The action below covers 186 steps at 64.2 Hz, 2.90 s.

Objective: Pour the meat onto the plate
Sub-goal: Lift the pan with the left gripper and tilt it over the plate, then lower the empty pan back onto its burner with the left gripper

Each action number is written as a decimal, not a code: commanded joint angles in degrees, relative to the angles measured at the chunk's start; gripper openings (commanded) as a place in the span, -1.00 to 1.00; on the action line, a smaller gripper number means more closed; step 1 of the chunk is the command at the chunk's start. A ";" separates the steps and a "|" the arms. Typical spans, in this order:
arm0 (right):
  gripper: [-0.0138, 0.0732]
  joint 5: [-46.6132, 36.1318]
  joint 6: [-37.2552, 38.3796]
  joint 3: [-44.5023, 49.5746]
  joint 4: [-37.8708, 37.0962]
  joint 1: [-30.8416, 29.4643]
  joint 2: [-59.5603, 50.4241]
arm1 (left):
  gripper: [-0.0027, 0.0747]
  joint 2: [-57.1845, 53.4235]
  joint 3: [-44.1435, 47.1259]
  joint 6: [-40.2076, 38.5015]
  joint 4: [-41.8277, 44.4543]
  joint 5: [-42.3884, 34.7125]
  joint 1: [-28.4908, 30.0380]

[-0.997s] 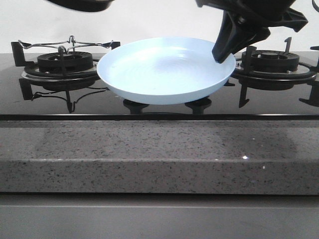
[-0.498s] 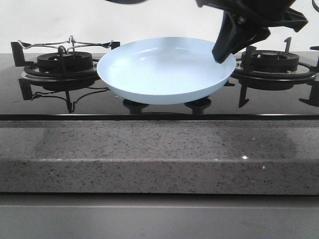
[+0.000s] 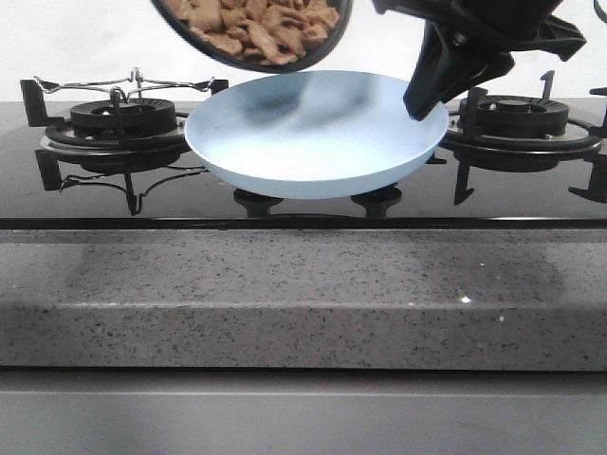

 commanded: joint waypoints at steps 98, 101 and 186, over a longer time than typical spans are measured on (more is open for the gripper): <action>-0.84 -3.15 -0.51 -1.51 0.71 0.06 -2.51 | -0.98 -1.70 -3.99 33.20 -32.90 -19.78 4.14; -0.84 -3.15 -0.51 -1.51 0.71 0.06 -2.51 | -0.98 -1.43 -4.24 30.14 -32.91 -17.93 6.90; -0.84 -3.05 -0.51 -1.51 0.71 0.06 -2.51 | -0.90 34.63 -12.18 -20.56 -31.59 18.82 34.14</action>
